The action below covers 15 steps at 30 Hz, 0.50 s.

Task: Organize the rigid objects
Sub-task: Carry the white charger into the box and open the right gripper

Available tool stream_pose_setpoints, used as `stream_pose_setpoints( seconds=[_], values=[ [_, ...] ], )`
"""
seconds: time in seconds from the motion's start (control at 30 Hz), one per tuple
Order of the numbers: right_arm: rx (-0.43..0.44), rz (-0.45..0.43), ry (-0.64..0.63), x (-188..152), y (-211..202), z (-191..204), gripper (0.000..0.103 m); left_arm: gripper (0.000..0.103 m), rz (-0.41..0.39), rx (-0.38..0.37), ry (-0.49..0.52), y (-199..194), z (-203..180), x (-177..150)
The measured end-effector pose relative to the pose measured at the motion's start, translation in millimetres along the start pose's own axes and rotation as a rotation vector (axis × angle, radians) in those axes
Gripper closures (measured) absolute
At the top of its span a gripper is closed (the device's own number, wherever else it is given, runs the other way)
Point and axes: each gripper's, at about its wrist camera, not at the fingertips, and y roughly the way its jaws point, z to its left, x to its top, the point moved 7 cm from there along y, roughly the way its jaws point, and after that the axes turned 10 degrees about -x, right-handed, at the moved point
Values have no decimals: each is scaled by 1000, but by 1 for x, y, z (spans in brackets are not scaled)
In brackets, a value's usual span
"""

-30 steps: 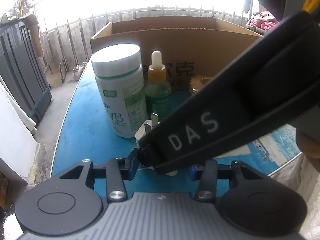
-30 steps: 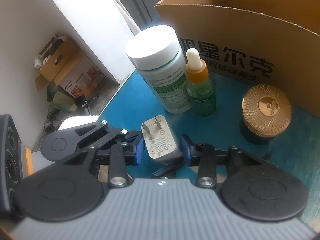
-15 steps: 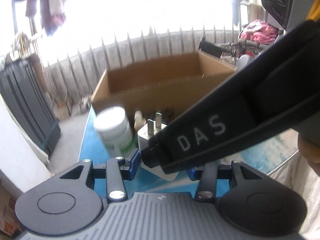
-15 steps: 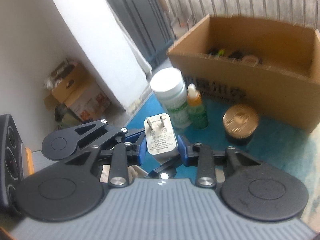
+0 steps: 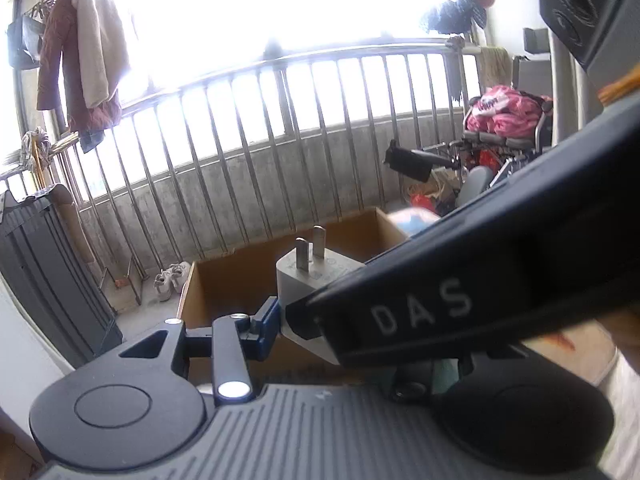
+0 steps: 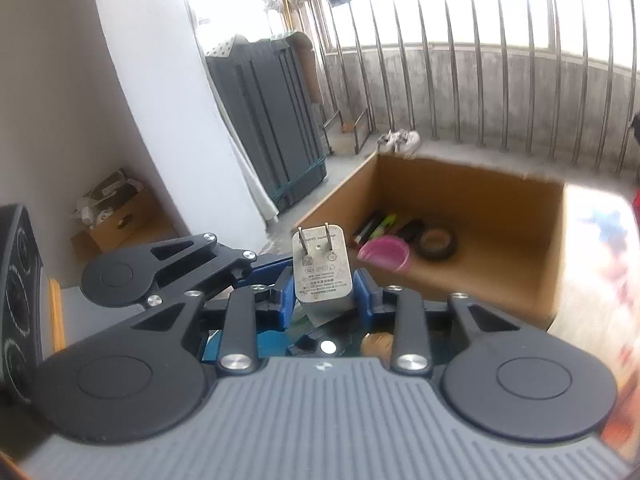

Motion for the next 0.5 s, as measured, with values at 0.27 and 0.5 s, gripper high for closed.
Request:
stream_pose_setpoints(
  seconds=[0.27, 0.5],
  values=[
    [23, 70, 37, 58, 56, -61, 73, 56, 94, -13, -59, 90, 16, 39],
    [68, 276, 121, 76, 155, -114, 74, 56, 314, -73, -220, 172, 52, 21]
  ],
)
